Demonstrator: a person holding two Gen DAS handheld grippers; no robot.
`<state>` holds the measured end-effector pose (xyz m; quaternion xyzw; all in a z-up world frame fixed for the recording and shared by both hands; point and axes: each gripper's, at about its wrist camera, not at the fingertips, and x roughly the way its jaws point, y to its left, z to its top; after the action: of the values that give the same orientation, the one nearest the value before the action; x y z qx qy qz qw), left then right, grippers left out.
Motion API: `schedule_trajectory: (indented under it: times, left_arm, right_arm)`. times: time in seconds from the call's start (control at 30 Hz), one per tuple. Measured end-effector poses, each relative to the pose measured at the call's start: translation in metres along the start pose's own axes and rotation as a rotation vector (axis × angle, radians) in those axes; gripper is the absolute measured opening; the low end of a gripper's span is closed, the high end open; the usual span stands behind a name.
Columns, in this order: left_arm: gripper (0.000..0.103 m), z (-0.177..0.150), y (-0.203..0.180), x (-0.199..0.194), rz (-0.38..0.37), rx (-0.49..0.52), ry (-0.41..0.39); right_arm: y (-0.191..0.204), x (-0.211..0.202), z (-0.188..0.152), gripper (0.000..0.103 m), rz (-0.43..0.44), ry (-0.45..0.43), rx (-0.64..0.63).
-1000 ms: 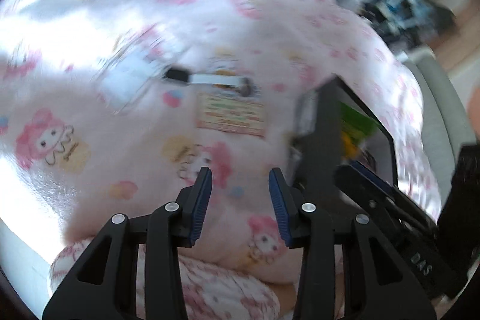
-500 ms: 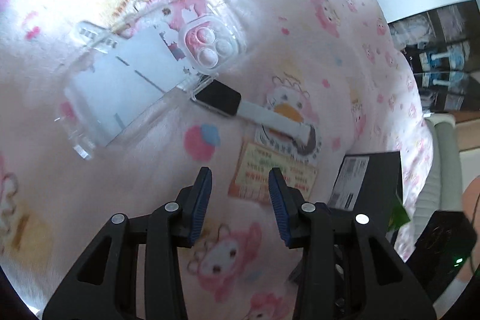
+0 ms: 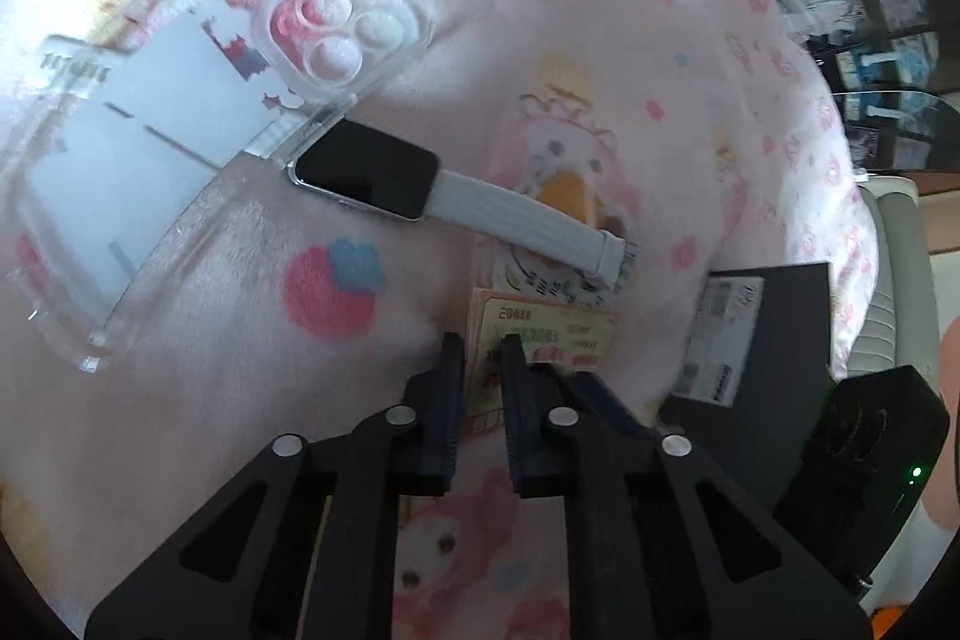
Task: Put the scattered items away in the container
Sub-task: 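Grasp the printed card edge with the left gripper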
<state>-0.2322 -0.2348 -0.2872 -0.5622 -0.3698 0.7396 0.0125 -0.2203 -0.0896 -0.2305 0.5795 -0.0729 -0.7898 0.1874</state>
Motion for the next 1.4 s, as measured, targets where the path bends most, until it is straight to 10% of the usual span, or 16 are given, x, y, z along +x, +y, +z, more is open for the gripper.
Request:
schedule_trajectory:
  times: [0.4,0.6,0.73,1.1,1.4]
  left_arm:
    - [0.004,-0.047,0.015,-0.055,0.02,-0.032,-0.043]
    - [0.012,-0.04,0.021,-0.044,0.156,-0.045,-0.047]
    - [0.028,-0.03,0.024,-0.033,0.115,-0.042,-0.046]
    - [0.008,-0.019,0.027,-0.012,0.0,-0.054,-0.023]
    - [0.008,-0.04,0.015,-0.029,0.149,-0.024,-0.02]
  right_arm:
    - [0.022,-0.058,-0.04,0.03,0.061,-0.021,-0.082]
    - [0.015,-0.059,-0.042,0.03,-0.01,-0.057,-0.084]
    - [0.017,-0.044,-0.045,0.031,-0.061,-0.008,-0.117]
    - [0.0,-0.023,-0.043,0.051,-0.049,0.04,-0.018]
    - [-0.006,-0.05,-0.063,0.05,0.075,0.051,0.061]
